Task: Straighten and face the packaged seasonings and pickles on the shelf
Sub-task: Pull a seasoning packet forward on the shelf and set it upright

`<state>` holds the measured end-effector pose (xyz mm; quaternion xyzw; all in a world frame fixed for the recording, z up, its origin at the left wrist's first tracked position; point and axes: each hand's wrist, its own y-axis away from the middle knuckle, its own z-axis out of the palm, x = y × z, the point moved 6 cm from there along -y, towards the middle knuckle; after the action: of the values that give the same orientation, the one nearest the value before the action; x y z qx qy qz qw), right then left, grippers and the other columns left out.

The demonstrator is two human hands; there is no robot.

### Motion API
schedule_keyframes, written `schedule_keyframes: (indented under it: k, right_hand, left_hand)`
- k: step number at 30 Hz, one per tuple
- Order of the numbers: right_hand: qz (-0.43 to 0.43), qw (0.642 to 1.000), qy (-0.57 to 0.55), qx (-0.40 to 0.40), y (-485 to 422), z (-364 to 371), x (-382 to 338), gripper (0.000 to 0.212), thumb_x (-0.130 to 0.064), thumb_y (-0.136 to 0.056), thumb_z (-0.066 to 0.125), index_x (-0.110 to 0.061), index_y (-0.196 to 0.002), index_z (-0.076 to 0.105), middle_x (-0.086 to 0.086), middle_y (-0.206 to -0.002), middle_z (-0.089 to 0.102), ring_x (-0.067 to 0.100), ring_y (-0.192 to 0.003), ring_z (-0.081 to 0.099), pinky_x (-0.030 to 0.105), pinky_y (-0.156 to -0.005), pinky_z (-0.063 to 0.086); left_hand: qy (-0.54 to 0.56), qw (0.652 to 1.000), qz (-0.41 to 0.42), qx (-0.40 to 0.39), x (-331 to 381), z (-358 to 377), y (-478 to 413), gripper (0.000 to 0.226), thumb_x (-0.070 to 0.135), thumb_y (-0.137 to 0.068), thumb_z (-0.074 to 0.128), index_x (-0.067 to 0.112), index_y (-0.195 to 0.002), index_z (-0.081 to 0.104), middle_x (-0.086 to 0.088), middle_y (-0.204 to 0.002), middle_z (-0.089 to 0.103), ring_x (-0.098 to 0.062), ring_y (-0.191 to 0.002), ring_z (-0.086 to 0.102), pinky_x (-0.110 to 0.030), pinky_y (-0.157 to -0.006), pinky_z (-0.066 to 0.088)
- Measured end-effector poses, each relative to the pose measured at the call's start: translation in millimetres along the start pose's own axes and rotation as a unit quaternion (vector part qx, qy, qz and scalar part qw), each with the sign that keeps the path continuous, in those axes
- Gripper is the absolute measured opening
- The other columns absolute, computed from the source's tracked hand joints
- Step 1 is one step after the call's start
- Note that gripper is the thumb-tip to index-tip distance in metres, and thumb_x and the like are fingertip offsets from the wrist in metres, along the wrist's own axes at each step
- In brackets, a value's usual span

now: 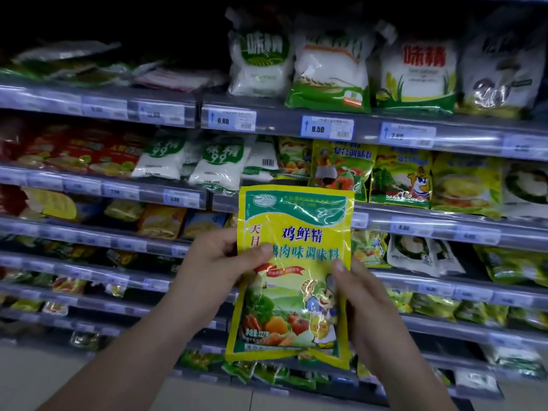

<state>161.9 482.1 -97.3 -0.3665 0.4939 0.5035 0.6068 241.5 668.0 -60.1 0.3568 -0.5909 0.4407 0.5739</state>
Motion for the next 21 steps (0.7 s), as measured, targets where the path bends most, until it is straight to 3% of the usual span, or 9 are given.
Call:
schedule_keyframes:
  k: [2,5,7,9,11,13,16,19,21]
  right_hand:
    - [0.005,0.998,-0.039,0.044,-11.7,-7.1,-5.7,0.045,-0.063,-0.059,0.082,-0.044,-0.099,0.073,-0.012,-0.119,0.073,0.019,-0.12,0.064,0.052,-0.107,0.047]
    - [-0.015,0.995,-0.083,0.053,-24.8,-2.2,-13.3,0.021,-0.039,-0.08,0.07,-0.02,-0.08,0.079,0.013,-0.096,0.08,0.031,-0.087,0.077,0.053,-0.081,0.062]
    - [-0.015,0.996,-0.08,0.044,-31.1,7.3,-14.6,0.023,-0.032,-0.081,0.064,-0.02,-0.068,0.079,0.009,-0.081,0.078,0.031,-0.079,0.073,0.055,-0.085,0.058]
    - [-0.019,0.998,-0.045,0.043,-39.8,12.6,-9.1,0.022,-0.034,-0.079,0.065,-0.022,-0.067,0.08,-0.001,-0.078,0.076,0.03,-0.093,0.068,0.058,-0.1,0.05]
    - [-0.017,0.999,-0.017,0.042,-47.1,20.4,-3.7,0.022,-0.038,-0.078,0.067,-0.022,-0.071,0.081,-0.001,-0.08,0.074,0.032,-0.096,0.066,0.054,-0.096,0.05]
    - [-0.006,1.0,-0.026,0.013,-53.7,29.5,2.7,0.029,-0.047,-0.076,0.075,-0.019,-0.08,0.08,0.014,-0.083,0.068,0.036,-0.082,0.062,0.056,-0.078,0.053]
    - [0.026,0.991,0.047,-0.121,-61.7,46.7,17.4,0.065,-0.048,-0.068,0.088,-0.022,-0.124,0.068,0.018,-0.124,0.07,0.043,-0.113,0.065,0.064,-0.097,0.051]
    - [0.034,0.987,0.105,-0.116,-76.7,55.0,28.1,0.064,-0.027,-0.066,0.09,-0.025,-0.126,0.067,0.01,-0.123,0.074,0.033,-0.115,0.069,0.053,-0.099,0.055]
    - [0.022,0.992,0.101,-0.076,-89.2,60.2,28.5,0.06,-0.028,-0.065,0.09,-0.02,-0.121,0.07,0.006,-0.122,0.075,0.029,-0.115,0.07,0.048,-0.097,0.057]
  left_hand:
    - [0.015,1.0,-0.009,-0.023,-5.2,1.3,0.3,0.025,0.026,-0.072,0.075,0.007,-0.089,0.08,-0.012,-0.075,0.069,-0.019,-0.058,0.056,-0.026,-0.046,0.046]
    - [0.034,0.998,-0.05,-0.021,-15.2,-7.1,-2.1,0.042,0.039,-0.07,0.076,0.0,-0.088,0.076,-0.025,-0.085,0.063,-0.028,-0.067,0.055,-0.025,-0.047,0.047]
    - [0.032,0.998,-0.054,0.005,-14.9,-23.1,-11.0,0.058,0.051,-0.068,0.076,-0.003,-0.085,0.072,-0.027,-0.084,0.063,-0.032,-0.072,0.062,-0.03,-0.055,0.054]
    - [0.01,1.0,-0.013,0.022,-2.3,-37.5,-23.6,0.037,0.046,-0.072,0.071,0.012,-0.084,0.078,-0.015,-0.085,0.076,-0.023,-0.077,0.073,-0.032,-0.063,0.057]
    - [0.005,0.999,0.03,0.021,11.6,-44.7,-35.9,0.019,0.031,-0.075,0.071,0.019,-0.086,0.08,-0.007,-0.089,0.08,-0.02,-0.079,0.076,-0.028,-0.064,0.057]
    - [0.031,0.998,0.05,0.03,17.8,-49.5,-46.6,0.016,0.025,-0.073,0.073,0.019,-0.084,0.081,-0.008,-0.086,0.08,-0.02,-0.076,0.075,-0.029,-0.061,0.058]
    - [0.034,0.995,0.078,0.053,22.0,-57.1,-60.5,0.012,0.023,-0.076,0.073,0.022,-0.084,0.082,-0.007,-0.086,0.081,-0.025,-0.084,0.076,-0.039,-0.073,0.06]
    - [-0.032,0.991,0.11,0.067,26.9,-67.3,-73.4,0.015,0.012,-0.086,0.073,0.025,-0.086,0.081,0.0,-0.085,0.081,-0.019,-0.083,0.077,-0.039,-0.075,0.06]
    - [-0.056,0.989,0.121,0.062,27.8,-75.8,-84.5,0.011,0.014,-0.086,0.073,0.023,-0.085,0.078,0.002,-0.083,0.08,-0.016,-0.081,0.076,-0.038,-0.072,0.059]
